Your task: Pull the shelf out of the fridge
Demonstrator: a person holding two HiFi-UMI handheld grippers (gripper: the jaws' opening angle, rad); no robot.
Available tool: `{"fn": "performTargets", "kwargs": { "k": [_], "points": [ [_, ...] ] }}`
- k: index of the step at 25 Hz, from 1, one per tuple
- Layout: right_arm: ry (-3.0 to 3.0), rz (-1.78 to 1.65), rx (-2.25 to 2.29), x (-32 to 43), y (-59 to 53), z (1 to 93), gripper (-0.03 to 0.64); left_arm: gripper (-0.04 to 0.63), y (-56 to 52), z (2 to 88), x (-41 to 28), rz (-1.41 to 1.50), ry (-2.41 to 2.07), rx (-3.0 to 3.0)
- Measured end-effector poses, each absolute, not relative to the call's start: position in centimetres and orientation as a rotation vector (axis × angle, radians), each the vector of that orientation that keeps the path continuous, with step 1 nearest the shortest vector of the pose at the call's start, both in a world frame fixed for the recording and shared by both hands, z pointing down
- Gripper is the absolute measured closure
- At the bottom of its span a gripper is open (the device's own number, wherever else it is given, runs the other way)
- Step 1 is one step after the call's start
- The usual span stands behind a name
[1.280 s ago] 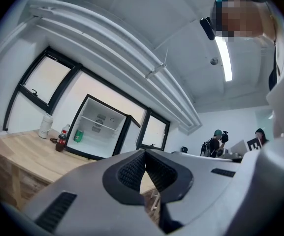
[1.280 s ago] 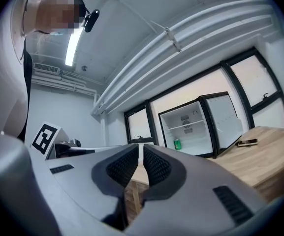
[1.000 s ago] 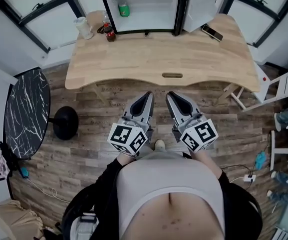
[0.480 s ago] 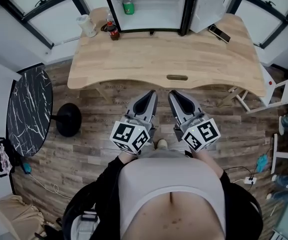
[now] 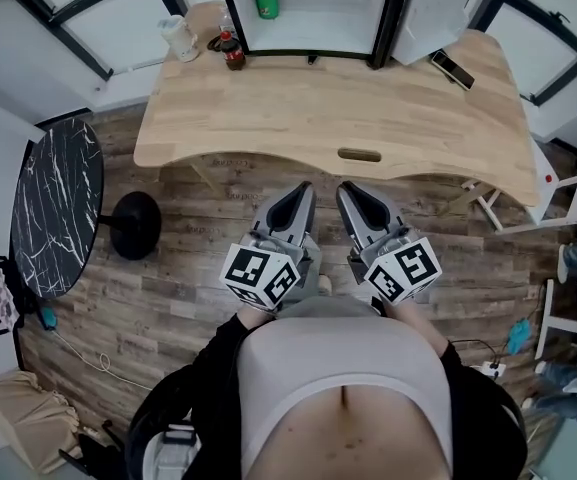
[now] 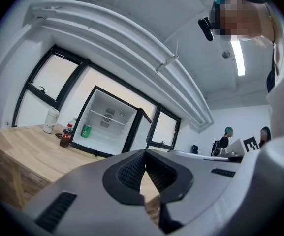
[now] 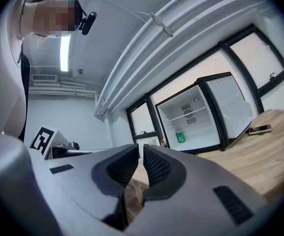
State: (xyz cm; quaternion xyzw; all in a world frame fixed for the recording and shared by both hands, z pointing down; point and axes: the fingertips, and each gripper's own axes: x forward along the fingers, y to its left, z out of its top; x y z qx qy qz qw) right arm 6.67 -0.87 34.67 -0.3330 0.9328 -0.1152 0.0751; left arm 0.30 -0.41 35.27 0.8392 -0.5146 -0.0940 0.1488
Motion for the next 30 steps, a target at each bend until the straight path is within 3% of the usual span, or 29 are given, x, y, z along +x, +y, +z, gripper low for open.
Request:
{"fn": "performTargets", "kwargs": {
  "k": [30],
  "points": [
    [2.697, -0.309, -1.154, -0.5, -28.8, 33.3, 0.568, 0.589, -29.5, 33.3, -5.9, -0.25, -1.265, 2.569]
  ]
}}
